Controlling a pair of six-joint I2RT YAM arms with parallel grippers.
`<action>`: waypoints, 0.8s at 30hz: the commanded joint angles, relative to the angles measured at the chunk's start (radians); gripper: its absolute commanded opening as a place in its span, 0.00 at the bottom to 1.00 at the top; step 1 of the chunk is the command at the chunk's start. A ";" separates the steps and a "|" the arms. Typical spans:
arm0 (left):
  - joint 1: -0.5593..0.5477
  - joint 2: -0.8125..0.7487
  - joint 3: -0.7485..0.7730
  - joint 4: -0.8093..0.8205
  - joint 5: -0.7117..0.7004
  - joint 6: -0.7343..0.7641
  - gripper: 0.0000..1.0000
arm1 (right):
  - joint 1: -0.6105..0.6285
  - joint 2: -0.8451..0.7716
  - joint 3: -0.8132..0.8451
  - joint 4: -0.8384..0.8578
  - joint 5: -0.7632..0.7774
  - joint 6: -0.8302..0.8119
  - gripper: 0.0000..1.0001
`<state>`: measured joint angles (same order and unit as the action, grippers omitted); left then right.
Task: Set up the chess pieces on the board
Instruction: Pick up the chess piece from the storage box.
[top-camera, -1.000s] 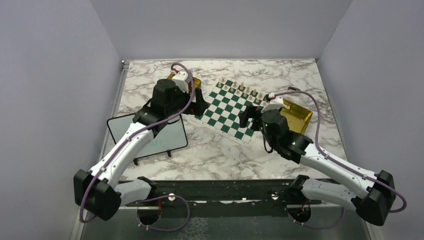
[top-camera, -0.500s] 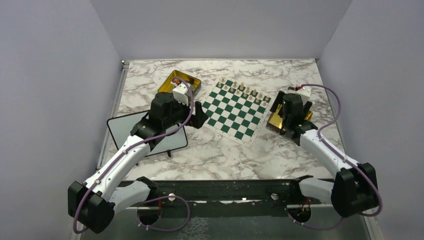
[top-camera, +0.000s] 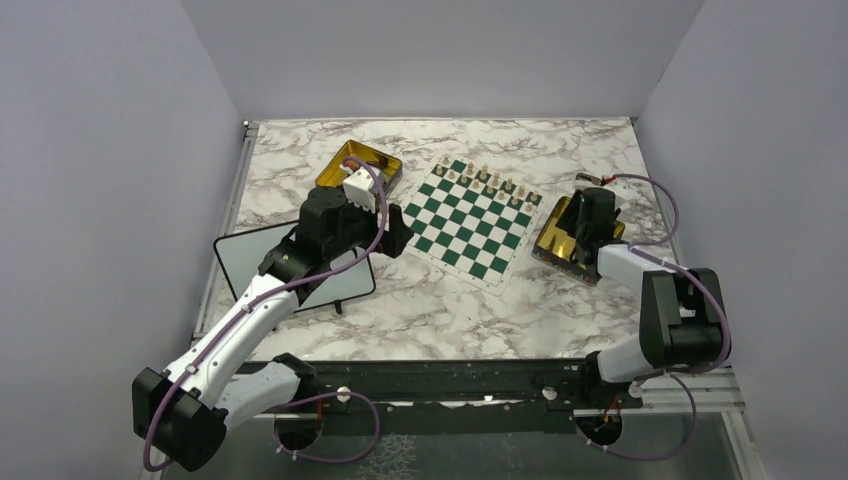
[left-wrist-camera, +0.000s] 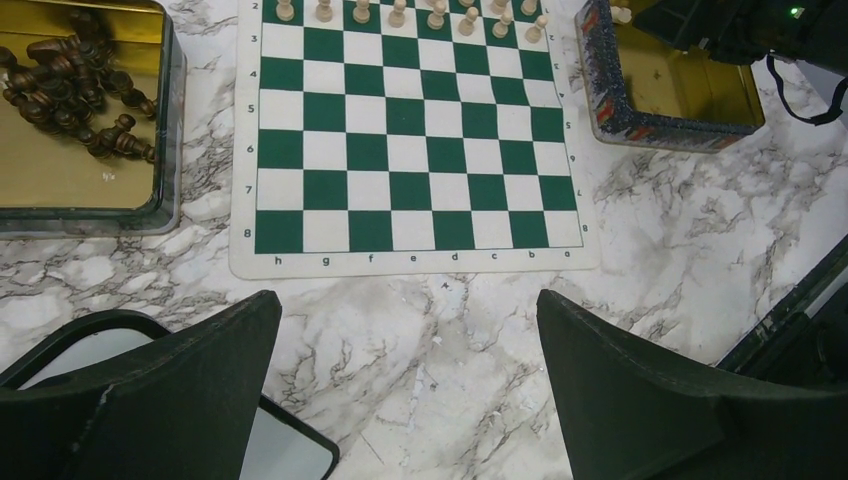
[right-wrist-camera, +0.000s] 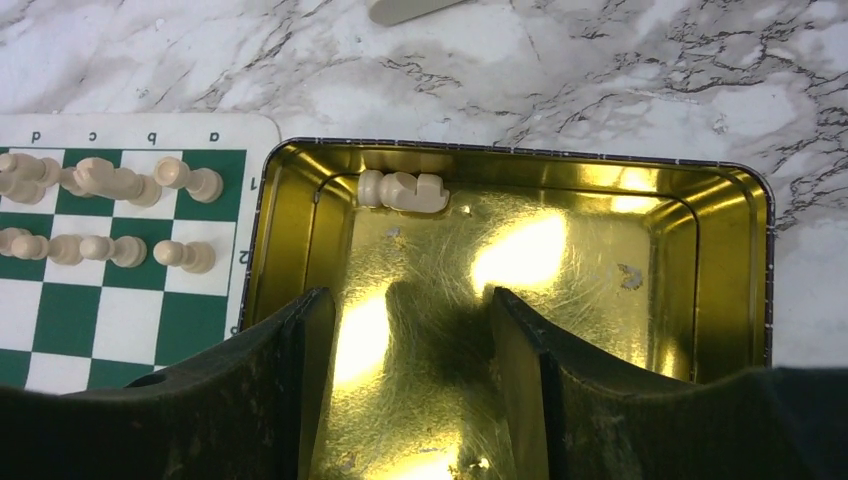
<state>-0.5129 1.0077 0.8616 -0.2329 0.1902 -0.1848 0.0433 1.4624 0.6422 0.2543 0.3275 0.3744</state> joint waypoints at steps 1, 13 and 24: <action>-0.006 -0.017 -0.009 0.014 -0.026 0.016 0.98 | -0.023 0.044 0.025 0.086 -0.034 0.018 0.63; -0.006 -0.032 -0.009 0.009 -0.050 0.025 0.97 | -0.039 0.133 0.110 0.010 -0.071 0.041 0.63; -0.006 -0.040 -0.012 0.008 -0.058 0.028 0.97 | -0.062 0.220 0.213 -0.052 -0.058 0.010 0.63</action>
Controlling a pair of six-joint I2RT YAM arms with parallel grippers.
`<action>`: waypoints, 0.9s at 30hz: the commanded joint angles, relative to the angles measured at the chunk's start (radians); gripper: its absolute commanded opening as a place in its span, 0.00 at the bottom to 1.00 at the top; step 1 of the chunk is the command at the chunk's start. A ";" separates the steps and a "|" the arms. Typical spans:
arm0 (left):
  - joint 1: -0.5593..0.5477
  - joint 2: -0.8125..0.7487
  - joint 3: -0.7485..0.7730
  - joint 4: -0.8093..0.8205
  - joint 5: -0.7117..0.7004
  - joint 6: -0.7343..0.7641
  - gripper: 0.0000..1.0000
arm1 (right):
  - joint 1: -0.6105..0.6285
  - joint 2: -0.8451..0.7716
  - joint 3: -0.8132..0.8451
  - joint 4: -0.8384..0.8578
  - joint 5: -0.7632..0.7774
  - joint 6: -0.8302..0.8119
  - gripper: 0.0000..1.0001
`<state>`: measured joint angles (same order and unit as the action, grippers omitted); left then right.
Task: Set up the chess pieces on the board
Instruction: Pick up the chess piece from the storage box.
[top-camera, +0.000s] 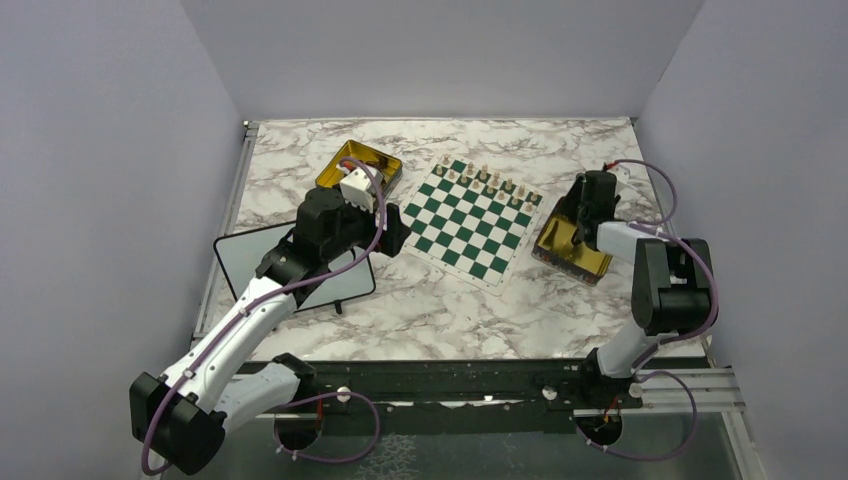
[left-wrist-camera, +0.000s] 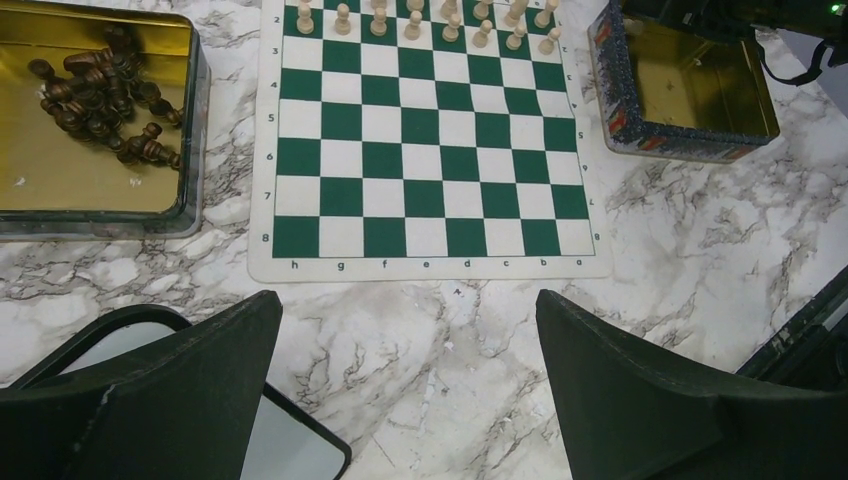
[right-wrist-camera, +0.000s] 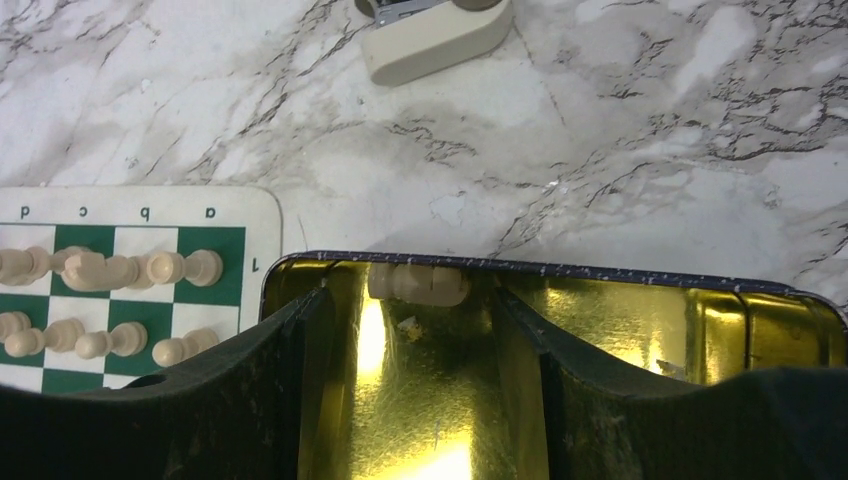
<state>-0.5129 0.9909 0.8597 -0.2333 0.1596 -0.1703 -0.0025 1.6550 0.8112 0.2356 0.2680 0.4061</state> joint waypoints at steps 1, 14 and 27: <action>-0.006 -0.026 -0.010 0.009 -0.029 0.014 0.97 | -0.016 0.030 0.048 -0.033 0.006 -0.030 0.63; -0.006 -0.029 -0.014 0.014 -0.046 0.017 0.97 | -0.017 0.067 0.033 0.017 -0.046 -0.198 0.59; -0.006 -0.029 -0.017 0.016 -0.047 0.017 0.97 | -0.016 0.108 0.044 0.036 -0.066 -0.205 0.58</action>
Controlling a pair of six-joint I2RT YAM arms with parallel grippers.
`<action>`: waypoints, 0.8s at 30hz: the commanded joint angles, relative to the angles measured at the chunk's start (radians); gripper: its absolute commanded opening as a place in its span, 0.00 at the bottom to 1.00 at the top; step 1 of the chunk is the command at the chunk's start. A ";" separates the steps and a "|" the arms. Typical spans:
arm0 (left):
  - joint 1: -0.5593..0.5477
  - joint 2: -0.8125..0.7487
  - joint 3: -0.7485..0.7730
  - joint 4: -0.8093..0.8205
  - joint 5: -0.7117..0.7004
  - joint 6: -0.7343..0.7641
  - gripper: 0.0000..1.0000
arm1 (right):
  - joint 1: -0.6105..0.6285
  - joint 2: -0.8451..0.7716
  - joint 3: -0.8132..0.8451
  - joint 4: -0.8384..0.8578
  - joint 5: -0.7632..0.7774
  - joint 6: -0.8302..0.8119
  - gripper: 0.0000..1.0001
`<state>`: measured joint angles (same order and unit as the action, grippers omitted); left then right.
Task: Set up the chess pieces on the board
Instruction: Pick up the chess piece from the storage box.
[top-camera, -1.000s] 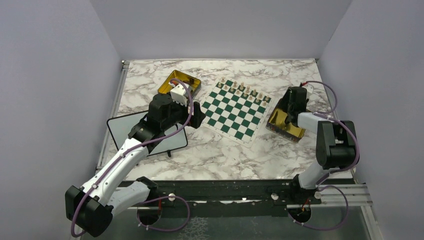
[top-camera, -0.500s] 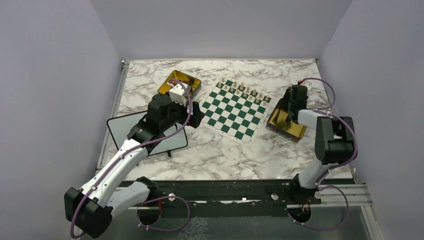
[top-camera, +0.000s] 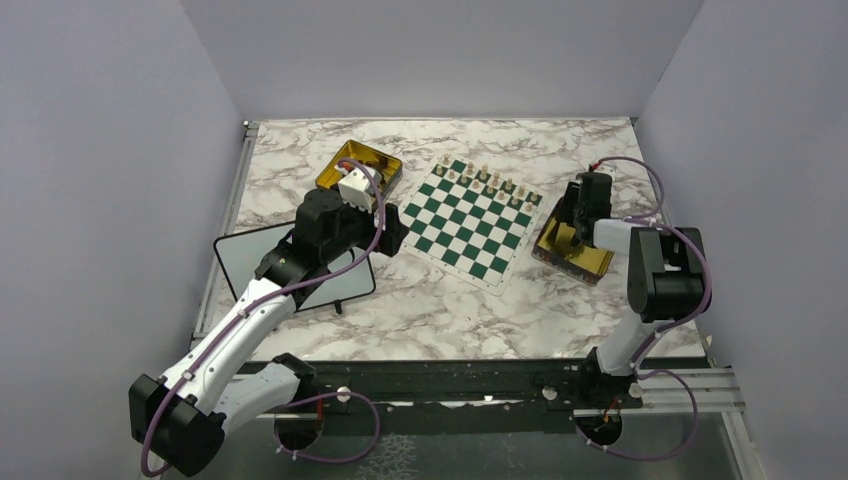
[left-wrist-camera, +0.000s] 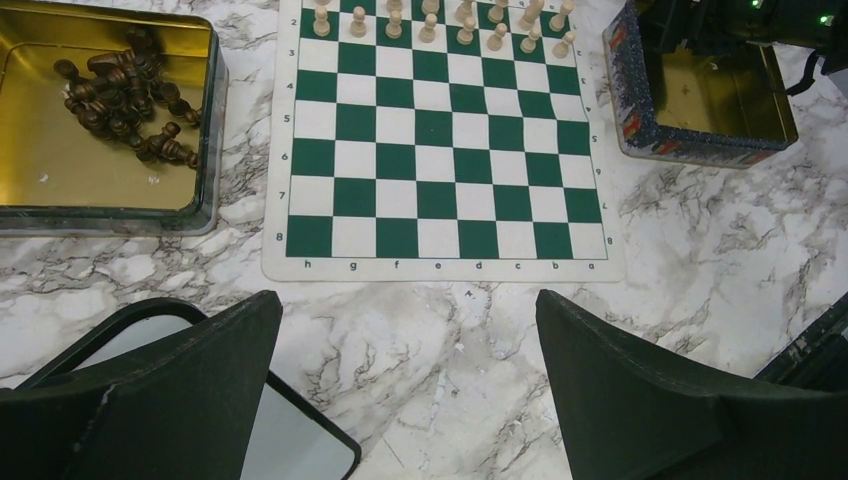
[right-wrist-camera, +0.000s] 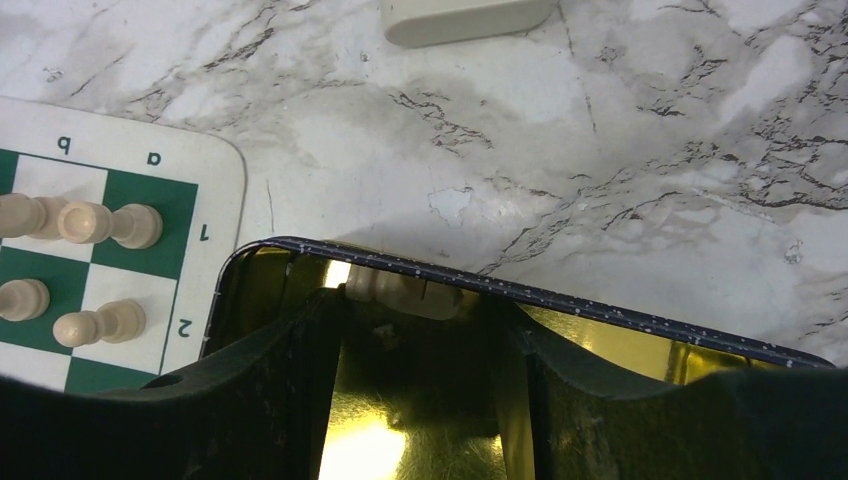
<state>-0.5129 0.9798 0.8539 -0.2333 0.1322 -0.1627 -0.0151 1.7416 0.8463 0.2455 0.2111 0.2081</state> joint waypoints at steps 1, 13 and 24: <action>-0.006 -0.019 -0.012 0.015 -0.019 0.009 0.97 | -0.003 0.022 0.008 0.024 -0.001 -0.005 0.58; -0.006 -0.016 -0.015 0.019 -0.014 0.008 0.97 | -0.003 0.031 -0.016 0.061 0.001 -0.024 0.53; -0.006 -0.015 -0.015 0.019 -0.018 0.009 0.98 | -0.003 0.047 0.004 0.042 0.001 -0.033 0.46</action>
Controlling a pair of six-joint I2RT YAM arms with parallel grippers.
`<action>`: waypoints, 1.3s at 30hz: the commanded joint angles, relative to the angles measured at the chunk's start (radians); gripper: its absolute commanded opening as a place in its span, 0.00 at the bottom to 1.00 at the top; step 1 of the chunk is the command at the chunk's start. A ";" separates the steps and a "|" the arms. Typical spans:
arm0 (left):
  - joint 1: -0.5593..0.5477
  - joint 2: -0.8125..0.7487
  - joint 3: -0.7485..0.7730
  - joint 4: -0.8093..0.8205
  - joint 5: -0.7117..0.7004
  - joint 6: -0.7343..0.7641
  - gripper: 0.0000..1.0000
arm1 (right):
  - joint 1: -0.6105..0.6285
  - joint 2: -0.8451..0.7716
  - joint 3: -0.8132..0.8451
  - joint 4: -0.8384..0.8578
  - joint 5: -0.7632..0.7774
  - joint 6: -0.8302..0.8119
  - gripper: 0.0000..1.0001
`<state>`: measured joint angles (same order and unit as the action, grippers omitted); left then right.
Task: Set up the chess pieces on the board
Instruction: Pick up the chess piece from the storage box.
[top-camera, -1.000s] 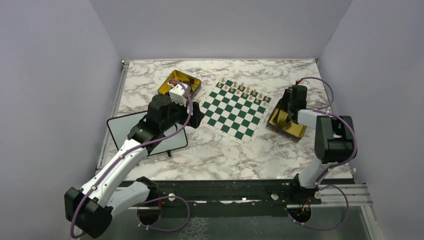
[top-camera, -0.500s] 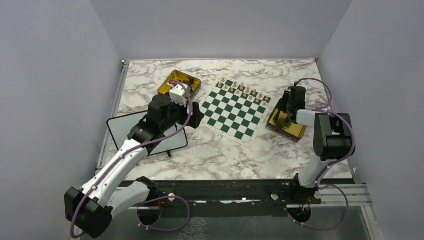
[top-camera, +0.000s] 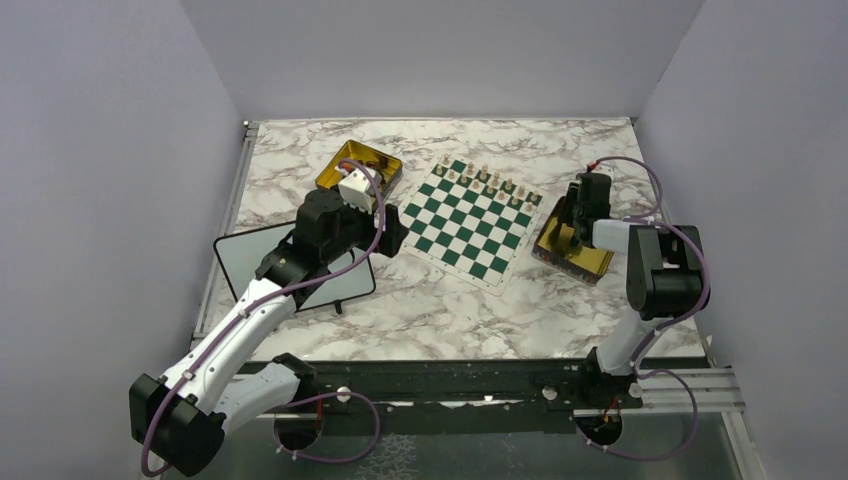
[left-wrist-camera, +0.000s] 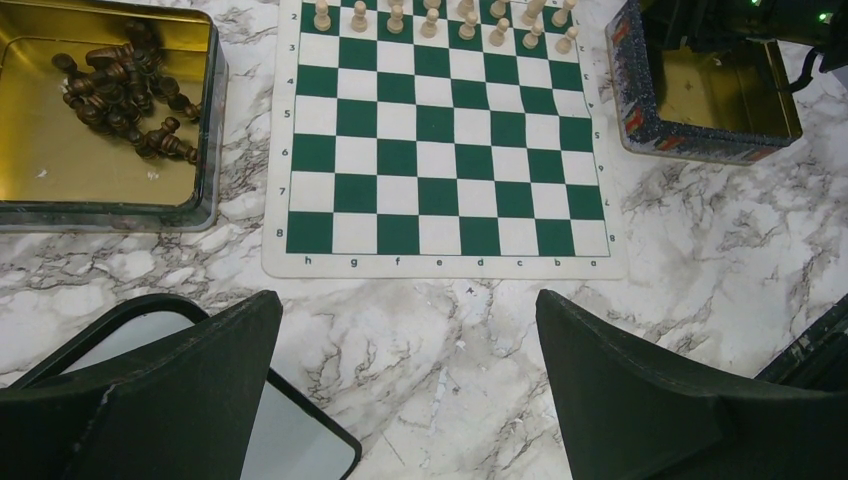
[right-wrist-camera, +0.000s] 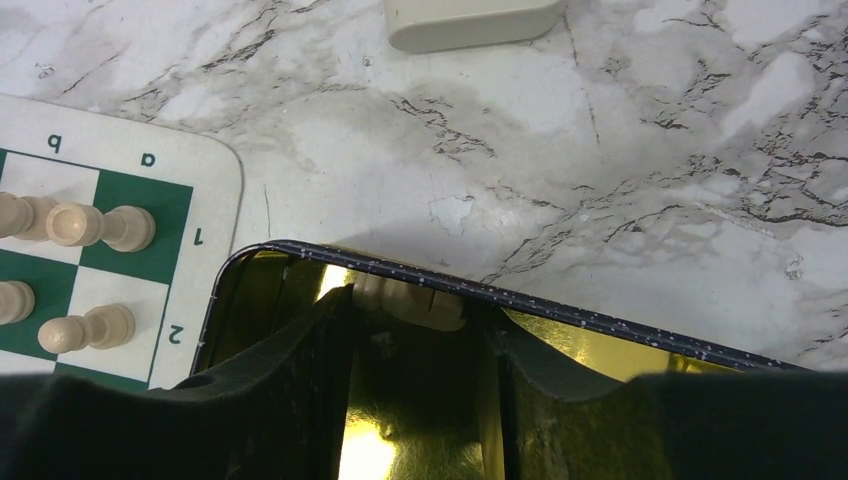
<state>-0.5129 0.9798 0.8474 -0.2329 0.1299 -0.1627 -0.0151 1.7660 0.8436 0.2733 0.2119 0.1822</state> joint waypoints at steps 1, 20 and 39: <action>-0.006 -0.015 -0.010 0.019 -0.015 0.009 0.97 | -0.003 0.020 0.006 0.012 -0.002 -0.008 0.45; -0.006 -0.007 -0.017 0.035 0.025 -0.002 0.95 | -0.002 -0.161 0.006 -0.193 0.022 -0.015 0.40; -0.005 0.115 0.123 0.027 0.208 -0.176 0.80 | 0.127 -0.536 -0.065 -0.086 -0.405 -0.196 0.39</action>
<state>-0.5129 1.0706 0.8867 -0.2203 0.2436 -0.2691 0.0692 1.2789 0.8078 0.1017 0.0071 0.0566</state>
